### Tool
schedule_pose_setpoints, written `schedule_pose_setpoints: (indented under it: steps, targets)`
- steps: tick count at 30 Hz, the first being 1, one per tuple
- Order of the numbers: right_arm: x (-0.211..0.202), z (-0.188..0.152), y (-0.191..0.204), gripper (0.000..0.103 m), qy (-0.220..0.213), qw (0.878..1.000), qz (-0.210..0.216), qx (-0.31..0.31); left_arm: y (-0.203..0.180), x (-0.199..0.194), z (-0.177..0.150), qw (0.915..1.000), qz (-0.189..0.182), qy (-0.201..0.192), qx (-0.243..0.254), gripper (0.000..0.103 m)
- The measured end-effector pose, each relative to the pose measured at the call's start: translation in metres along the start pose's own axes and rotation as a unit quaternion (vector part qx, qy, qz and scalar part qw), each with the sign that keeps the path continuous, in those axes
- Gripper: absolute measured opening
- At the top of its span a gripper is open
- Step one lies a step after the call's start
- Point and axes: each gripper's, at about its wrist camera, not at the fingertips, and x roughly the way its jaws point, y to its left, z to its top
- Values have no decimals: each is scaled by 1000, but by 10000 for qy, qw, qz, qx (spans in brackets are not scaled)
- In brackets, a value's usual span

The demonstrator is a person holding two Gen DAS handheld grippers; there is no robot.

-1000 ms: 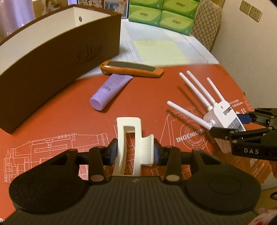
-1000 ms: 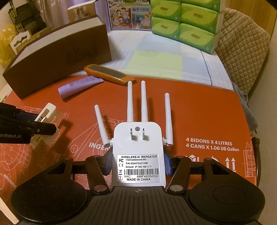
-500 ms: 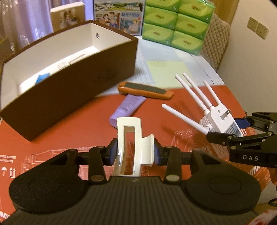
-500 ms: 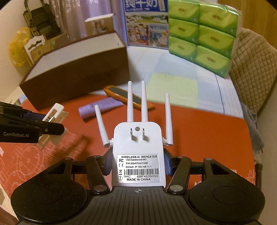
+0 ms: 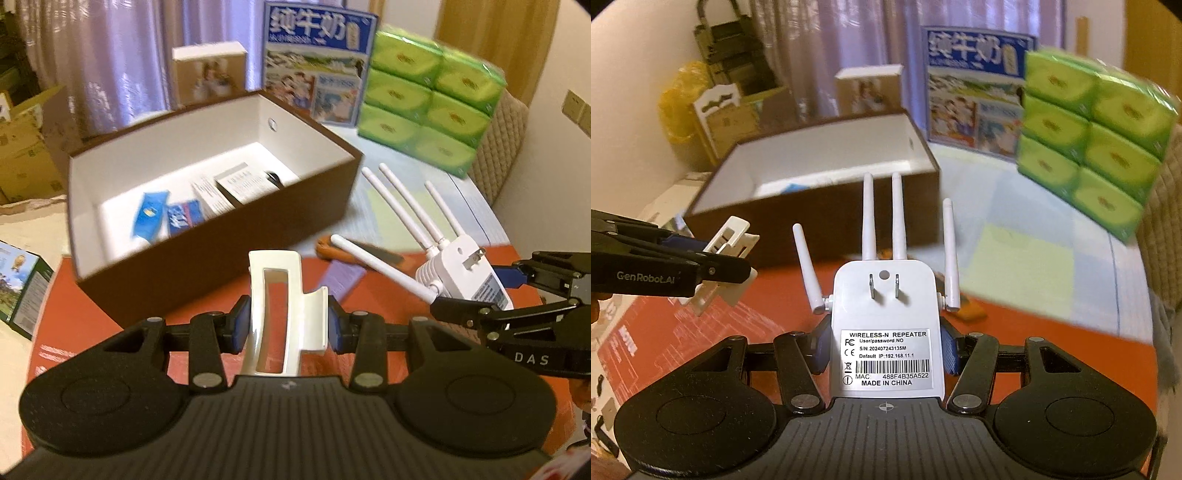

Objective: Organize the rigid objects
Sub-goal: 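Lift the clip and repeater and carry both over the brown box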

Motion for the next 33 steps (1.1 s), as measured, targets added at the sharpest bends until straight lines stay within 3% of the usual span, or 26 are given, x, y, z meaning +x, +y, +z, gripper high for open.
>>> schedule_pose_setpoints:
  steps: [18,33]
  targets:
    - [55,109,26,53,-290,9964,594,-533,69,5,61,9972,599,-369,-272,36]
    - [128,176,13,53,-191,9955,477,-794,118,53,103,9951,889,-232,-375,35]
